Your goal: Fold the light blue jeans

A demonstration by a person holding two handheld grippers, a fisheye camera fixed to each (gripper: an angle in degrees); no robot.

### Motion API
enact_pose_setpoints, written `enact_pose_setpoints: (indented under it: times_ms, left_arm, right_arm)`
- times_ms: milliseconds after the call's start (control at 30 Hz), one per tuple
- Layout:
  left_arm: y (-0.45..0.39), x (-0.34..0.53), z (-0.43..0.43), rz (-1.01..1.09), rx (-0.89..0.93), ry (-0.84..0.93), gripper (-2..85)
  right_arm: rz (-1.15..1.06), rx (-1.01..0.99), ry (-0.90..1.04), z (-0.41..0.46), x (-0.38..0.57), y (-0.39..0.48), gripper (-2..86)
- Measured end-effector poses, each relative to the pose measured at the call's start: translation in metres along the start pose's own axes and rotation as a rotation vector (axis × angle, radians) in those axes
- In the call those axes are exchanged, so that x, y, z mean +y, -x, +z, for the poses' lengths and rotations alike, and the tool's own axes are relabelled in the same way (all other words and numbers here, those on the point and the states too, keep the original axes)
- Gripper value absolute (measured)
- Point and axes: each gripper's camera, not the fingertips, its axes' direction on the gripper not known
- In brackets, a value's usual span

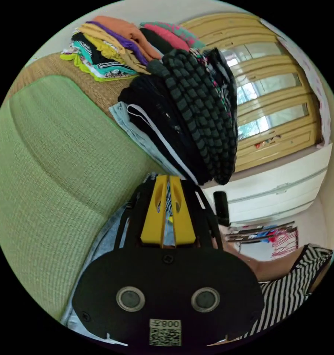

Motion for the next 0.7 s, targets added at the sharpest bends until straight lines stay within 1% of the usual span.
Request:
enact_pose_setpoints:
  times_ms: [33,100,167,267,333,400,500,567,600,633,700]
  left_arm:
    - [-0.002,0.009,0.005,0.015,-0.056,0.037,0.7]
    - [0.001,0.022,0.016,0.02,-0.089,0.097,0.4]
    - [0.007,0.034,0.025,0.008,-0.167,0.147,0.2]
    - [0.015,0.053,0.024,-0.013,-0.146,0.13,0.1]
    - [0.018,0.064,0.017,-0.018,-0.135,0.121,0.0]
    - [0.018,0.075,0.009,0.0,-0.141,0.099,0.0]
    - [0.023,0.097,0.001,0.0,-0.152,0.078,0.1]
    - [0.031,0.11,0.001,-0.013,-0.169,0.116,0.1]
    - [0.035,0.12,-0.003,-0.018,-0.168,0.113,0.2]
    - [0.038,0.132,-0.012,-0.022,-0.152,0.088,0.3]
    - [0.041,0.155,-0.03,-0.014,-0.107,0.046,0.6]
  right_arm:
    - [-0.001,0.002,0.002,0.002,-0.001,0.002,0.7]
    - [-0.003,0.011,0.001,0.003,-0.002,0.006,0.7]
    - [-0.002,0.023,-0.009,0.003,-0.001,0.012,0.7]
    - [-0.004,0.06,-0.025,0.001,0.002,0.024,0.4]
    - [-0.011,0.123,-0.051,-0.003,0.006,0.041,0.1]
    - [-0.065,0.16,-0.067,-0.001,0.009,0.065,0.1]
    - [-0.183,0.24,-0.014,0.032,0.004,0.106,0.0]
    - [-0.238,0.335,0.038,0.064,-0.006,0.117,0.0]
    - [-0.238,0.432,0.079,0.087,-0.013,0.116,0.0]
    - [-0.243,0.443,0.112,0.104,-0.017,0.114,0.0]
    - [-0.218,0.419,0.101,0.108,-0.019,0.118,0.0]
